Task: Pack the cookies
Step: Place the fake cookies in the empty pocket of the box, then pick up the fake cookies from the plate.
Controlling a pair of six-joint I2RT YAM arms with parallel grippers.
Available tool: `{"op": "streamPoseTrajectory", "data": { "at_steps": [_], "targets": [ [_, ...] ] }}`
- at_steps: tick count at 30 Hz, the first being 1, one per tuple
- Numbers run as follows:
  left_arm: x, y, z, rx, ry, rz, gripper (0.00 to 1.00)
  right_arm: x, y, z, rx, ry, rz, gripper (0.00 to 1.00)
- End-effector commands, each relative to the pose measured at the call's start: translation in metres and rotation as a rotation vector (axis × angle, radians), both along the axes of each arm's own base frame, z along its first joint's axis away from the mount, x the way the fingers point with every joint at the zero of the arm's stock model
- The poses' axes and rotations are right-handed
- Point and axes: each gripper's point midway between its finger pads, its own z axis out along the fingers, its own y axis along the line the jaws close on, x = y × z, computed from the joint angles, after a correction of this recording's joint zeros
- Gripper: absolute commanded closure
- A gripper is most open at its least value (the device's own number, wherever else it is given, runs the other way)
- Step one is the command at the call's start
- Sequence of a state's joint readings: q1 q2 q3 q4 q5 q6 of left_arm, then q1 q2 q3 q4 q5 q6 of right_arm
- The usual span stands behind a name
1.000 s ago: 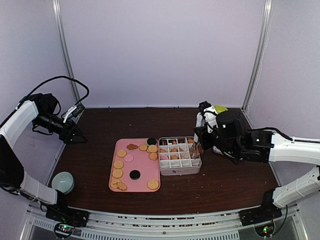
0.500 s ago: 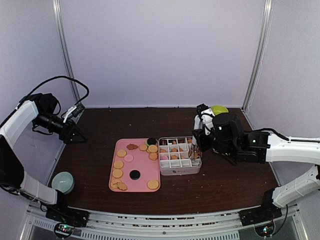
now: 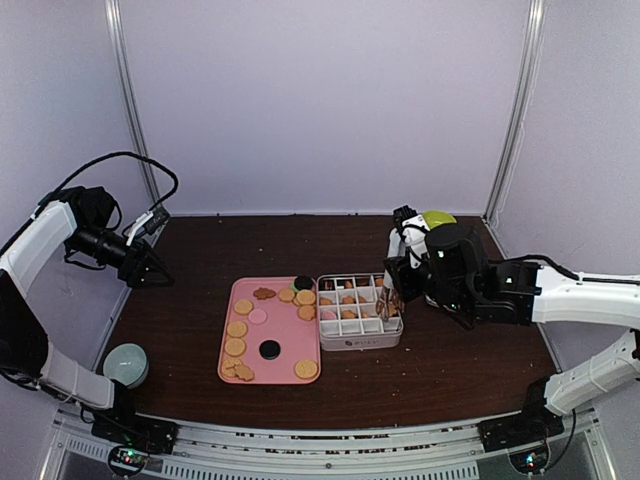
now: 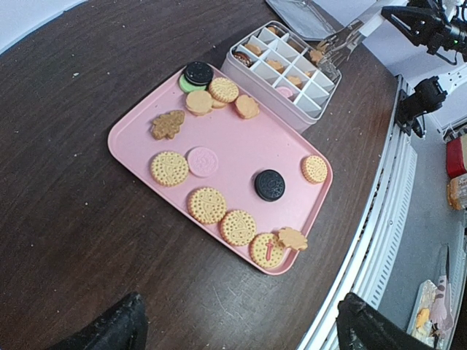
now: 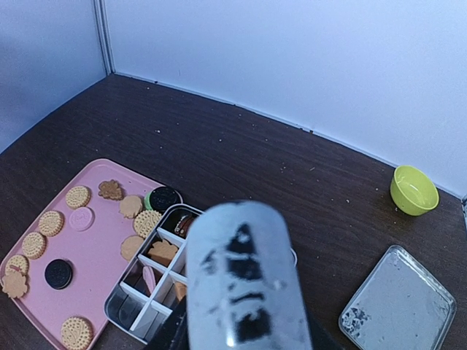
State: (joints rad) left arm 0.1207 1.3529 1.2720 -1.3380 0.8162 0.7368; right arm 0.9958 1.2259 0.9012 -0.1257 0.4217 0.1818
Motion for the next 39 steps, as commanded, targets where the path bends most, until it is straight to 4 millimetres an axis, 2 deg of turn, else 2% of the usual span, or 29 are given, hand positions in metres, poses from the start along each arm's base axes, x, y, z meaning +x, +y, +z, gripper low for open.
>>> {"op": "streamPoseTrajectory", "data": {
  "at_steps": [1, 6, 11, 15, 17, 21, 25, 28, 31, 35, 39],
  "targets": [
    [0.001, -0.001, 0.012, -0.019, -0.037, -0.011, 0.07, 0.003, 0.002, 0.023, 0.038, -0.034, 0.004, 0.61],
    [0.001, -0.001, 0.013, -0.021, -0.038, -0.012, 0.07, 0.003, 0.003, 0.021, 0.031, -0.033, 0.007, 0.6],
    [0.001, -0.002, 0.014, -0.025, -0.037, -0.014, 0.08, 0.004, 0.004, 0.029, 0.04, -0.042, 0.008, 0.62],
    [0.002, -0.001, 0.014, -0.022, -0.036, -0.012, 0.08, 0.003, 0.011, 0.046, 0.082, -0.064, 0.037, 0.64],
    [0.002, -0.001, 0.013, -0.019, -0.033, -0.012, 0.08, 0.001, 0.023, 0.06, 0.119, -0.079, 0.068, 0.64],
    [0.004, 0.001, 0.009, -0.013, -0.021, -0.006, 0.08, -0.004, 0.062, 0.077, 0.15, -0.099, 0.136, 0.65],
    [0.003, 0.003, 0.005, 0.005, -0.016, -0.001, 0.08, -0.007, 0.119, 0.081, 0.173, -0.091, 0.229, 0.65],
    [0.003, 0.005, 0.002, 0.017, -0.011, 0.007, 0.08, -0.002, 0.167, 0.073, 0.168, -0.073, 0.285, 0.65],
    [0.001, 0.006, 0.0, 0.023, -0.002, 0.012, 0.08, 0.006, 0.205, 0.063, 0.169, -0.053, 0.325, 0.65],
    [-0.001, 0.008, -0.003, 0.031, 0.0, 0.011, 0.08, 0.019, 0.24, 0.046, 0.154, -0.036, 0.342, 0.64],
    [-0.003, 0.008, -0.004, 0.031, -0.006, 0.011, 0.08, 0.027, 0.263, 0.03, 0.138, -0.019, 0.355, 0.62]
  ]
}}
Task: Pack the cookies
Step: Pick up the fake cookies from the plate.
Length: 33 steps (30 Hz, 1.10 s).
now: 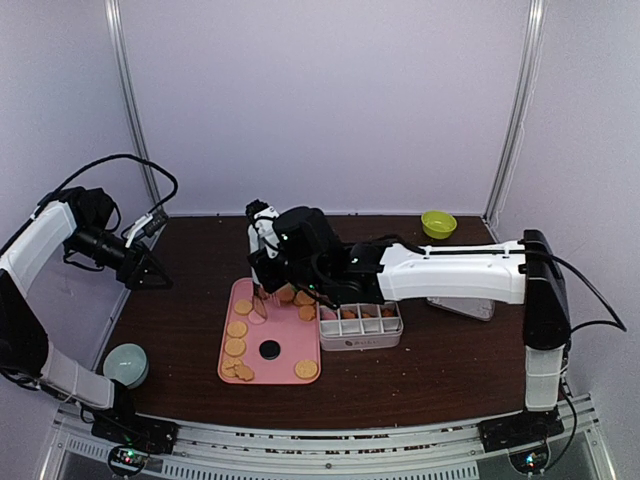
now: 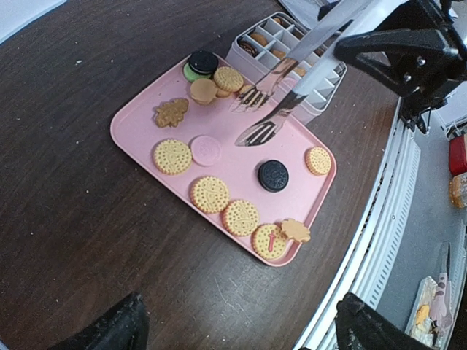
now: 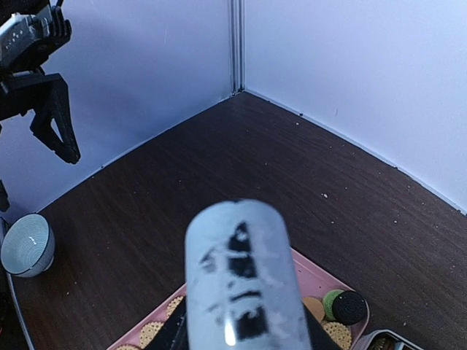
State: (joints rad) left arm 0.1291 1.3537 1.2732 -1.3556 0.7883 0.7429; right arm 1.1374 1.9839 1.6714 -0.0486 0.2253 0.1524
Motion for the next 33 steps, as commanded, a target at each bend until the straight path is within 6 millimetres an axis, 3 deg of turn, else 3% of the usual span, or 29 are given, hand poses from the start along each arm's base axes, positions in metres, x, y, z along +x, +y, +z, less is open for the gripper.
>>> {"op": "streamPoseTrajectory", "data": {
  "at_steps": [1, 12, 28, 33],
  "targets": [
    [-0.002, 0.002, 0.0, 0.002, -0.022, 0.002, 0.08, 0.008, 0.02, 0.017, 0.046, -0.02, 0.021, 0.62],
    [-0.004, 0.002, -0.003, 0.003, -0.02, -0.004, 0.08, 0.02, 0.045, -0.02, 0.007, 0.013, 0.02, 0.59],
    [-0.004, 0.002, -0.004, 0.003, -0.018, -0.008, 0.08, 0.023, 0.043, -0.058, -0.057, 0.05, 0.011, 0.58],
    [-0.003, 0.002, -0.003, -0.002, -0.019, -0.009, 0.09, 0.019, 0.037, -0.064, -0.067, 0.062, 0.014, 0.64]
  ]
}}
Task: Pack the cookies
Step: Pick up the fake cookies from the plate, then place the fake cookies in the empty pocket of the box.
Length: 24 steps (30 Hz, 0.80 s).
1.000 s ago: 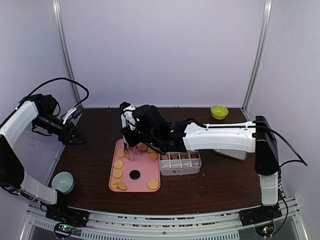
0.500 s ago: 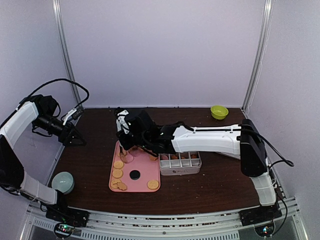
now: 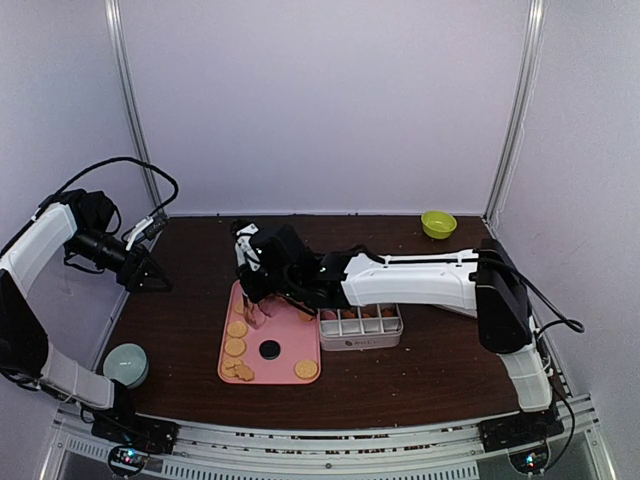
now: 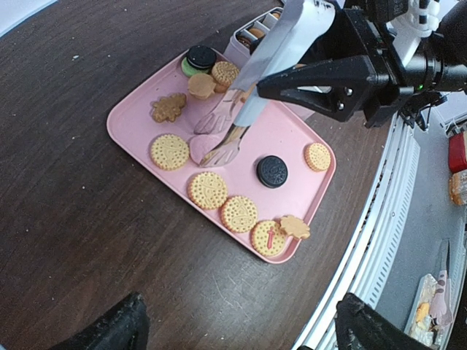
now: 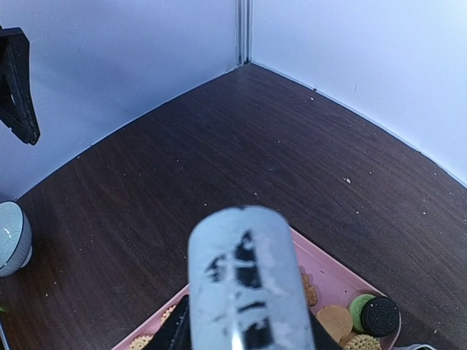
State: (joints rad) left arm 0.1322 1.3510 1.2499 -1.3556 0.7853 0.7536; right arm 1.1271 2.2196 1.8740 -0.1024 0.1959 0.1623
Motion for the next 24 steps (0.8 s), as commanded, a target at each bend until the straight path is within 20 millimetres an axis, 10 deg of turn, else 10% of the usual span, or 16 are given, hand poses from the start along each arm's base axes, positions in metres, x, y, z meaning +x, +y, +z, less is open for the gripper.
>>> {"op": "streamPoseTrajectory", "data": {
  "at_steps": [1, 15, 24],
  "targets": [
    [0.0, 0.001, 0.004, -0.005, -0.032, -0.005, 0.08, -0.003, -0.006, -0.004, -0.001, 0.006, -0.002, 0.66],
    [0.002, 0.001, 0.005, -0.013, -0.03, -0.006, 0.09, -0.025, -0.079, 0.115, 0.131, -0.14, -0.048, 0.76],
    [0.003, -0.001, 0.007, -0.024, -0.031, -0.008, 0.09, -0.05, -0.156, 0.103, 0.113, -0.115, -0.126, 0.76]
  ]
}}
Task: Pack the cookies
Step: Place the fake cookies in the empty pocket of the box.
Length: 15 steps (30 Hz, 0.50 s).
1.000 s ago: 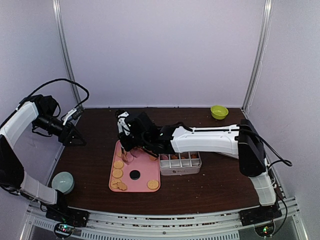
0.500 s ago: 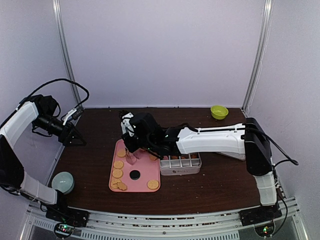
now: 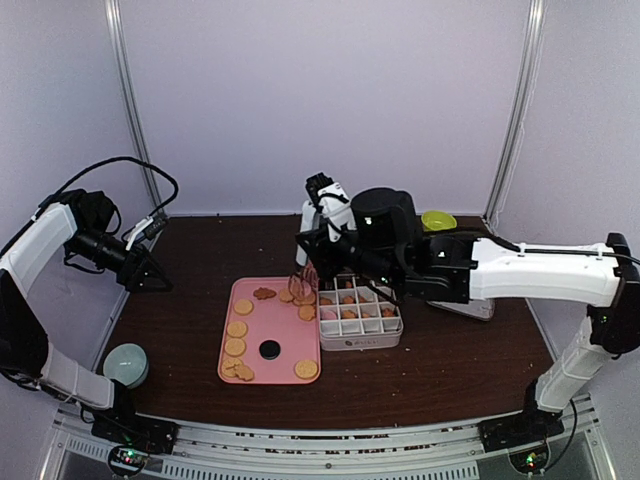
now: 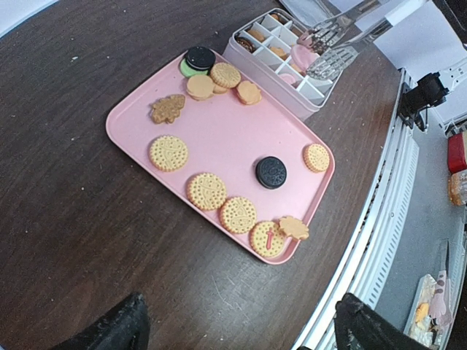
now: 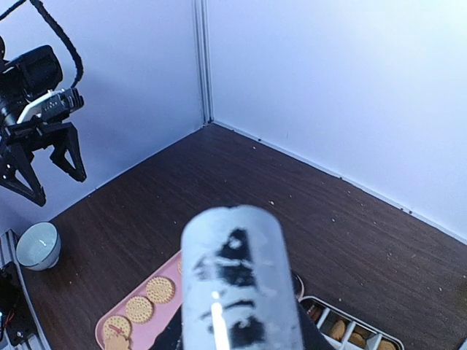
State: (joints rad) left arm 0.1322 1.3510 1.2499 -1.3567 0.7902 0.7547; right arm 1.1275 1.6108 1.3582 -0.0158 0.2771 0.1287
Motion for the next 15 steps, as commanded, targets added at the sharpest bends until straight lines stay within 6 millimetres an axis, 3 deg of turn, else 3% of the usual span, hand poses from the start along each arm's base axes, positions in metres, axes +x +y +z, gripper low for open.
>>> {"op": "streamPoseTrajectory", "data": {
  "at_steps": [1, 6, 15],
  "targets": [
    [0.003, 0.0, 0.007, -0.019, -0.033, -0.009, 0.09, -0.005, -0.033, -0.018, -0.009, 0.021, -0.067, 0.76],
    [0.003, -0.001, 0.006, -0.025, -0.026, -0.01, 0.09, -0.013, -0.048, -0.038, -0.032, 0.053, -0.077, 0.76],
    [0.002, 0.0, 0.007, -0.02, -0.029, -0.01, 0.09, -0.019, -0.04, -0.048, -0.04, 0.078, -0.054, 0.74]
  ]
}}
